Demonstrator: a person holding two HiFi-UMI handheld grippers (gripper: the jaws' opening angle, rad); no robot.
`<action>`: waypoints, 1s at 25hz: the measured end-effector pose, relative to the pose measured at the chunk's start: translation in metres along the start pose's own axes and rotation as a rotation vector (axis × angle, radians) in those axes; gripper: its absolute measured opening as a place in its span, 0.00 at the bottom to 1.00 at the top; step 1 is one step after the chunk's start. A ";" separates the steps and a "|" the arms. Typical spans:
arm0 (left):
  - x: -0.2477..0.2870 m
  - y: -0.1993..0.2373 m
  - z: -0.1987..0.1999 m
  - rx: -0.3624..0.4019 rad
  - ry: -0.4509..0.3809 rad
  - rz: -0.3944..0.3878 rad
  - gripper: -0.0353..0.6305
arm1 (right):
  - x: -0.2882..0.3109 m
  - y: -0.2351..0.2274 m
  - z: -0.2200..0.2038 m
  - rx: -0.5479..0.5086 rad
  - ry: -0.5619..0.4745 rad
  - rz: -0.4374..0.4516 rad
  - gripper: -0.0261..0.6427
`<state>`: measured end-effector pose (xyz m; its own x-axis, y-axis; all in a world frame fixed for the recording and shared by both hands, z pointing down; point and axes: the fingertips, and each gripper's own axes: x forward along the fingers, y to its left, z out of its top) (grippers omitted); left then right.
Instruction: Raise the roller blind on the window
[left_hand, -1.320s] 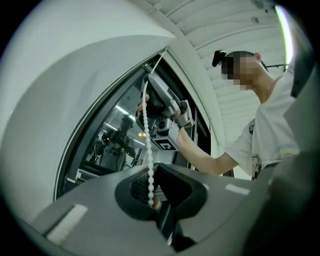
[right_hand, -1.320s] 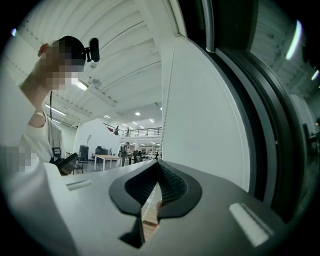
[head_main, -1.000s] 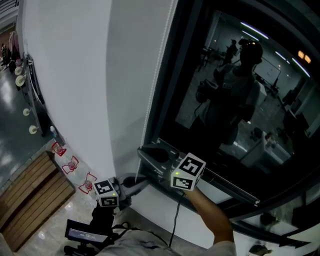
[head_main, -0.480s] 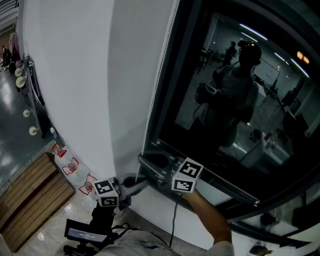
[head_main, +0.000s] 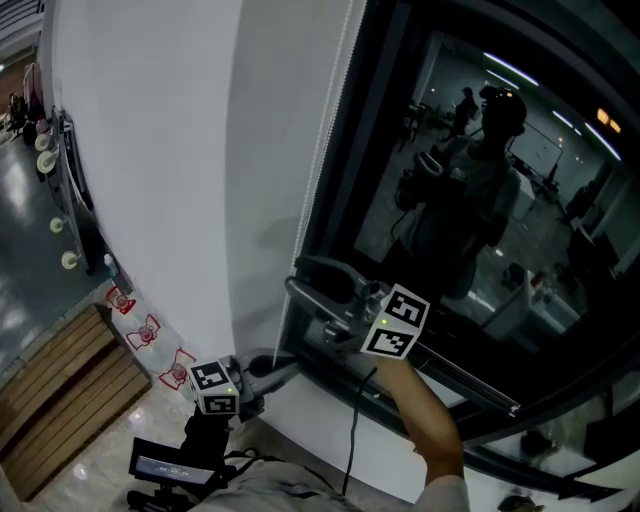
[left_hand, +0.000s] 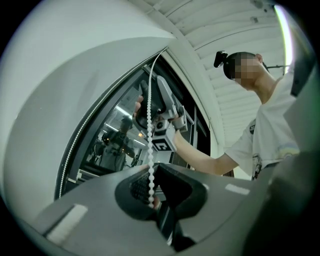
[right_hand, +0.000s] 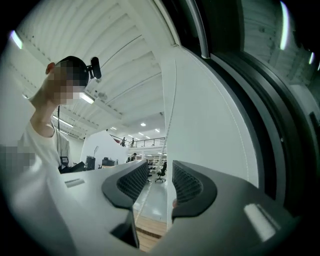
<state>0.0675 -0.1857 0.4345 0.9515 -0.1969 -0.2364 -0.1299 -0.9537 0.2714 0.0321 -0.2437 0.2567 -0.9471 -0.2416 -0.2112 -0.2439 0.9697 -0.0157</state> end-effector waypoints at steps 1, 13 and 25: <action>0.000 -0.001 0.000 0.000 0.001 -0.001 0.05 | 0.002 -0.003 0.011 -0.018 -0.012 -0.001 0.25; 0.002 -0.002 -0.003 0.003 0.005 -0.004 0.05 | 0.039 -0.009 0.136 -0.168 -0.101 0.082 0.25; 0.002 0.002 0.007 0.010 -0.011 0.016 0.05 | 0.053 -0.029 0.210 -0.118 -0.032 0.128 0.20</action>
<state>0.0672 -0.1898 0.4282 0.9461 -0.2143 -0.2427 -0.1474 -0.9526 0.2662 0.0326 -0.2770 0.0412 -0.9654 -0.1135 -0.2349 -0.1464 0.9809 0.1278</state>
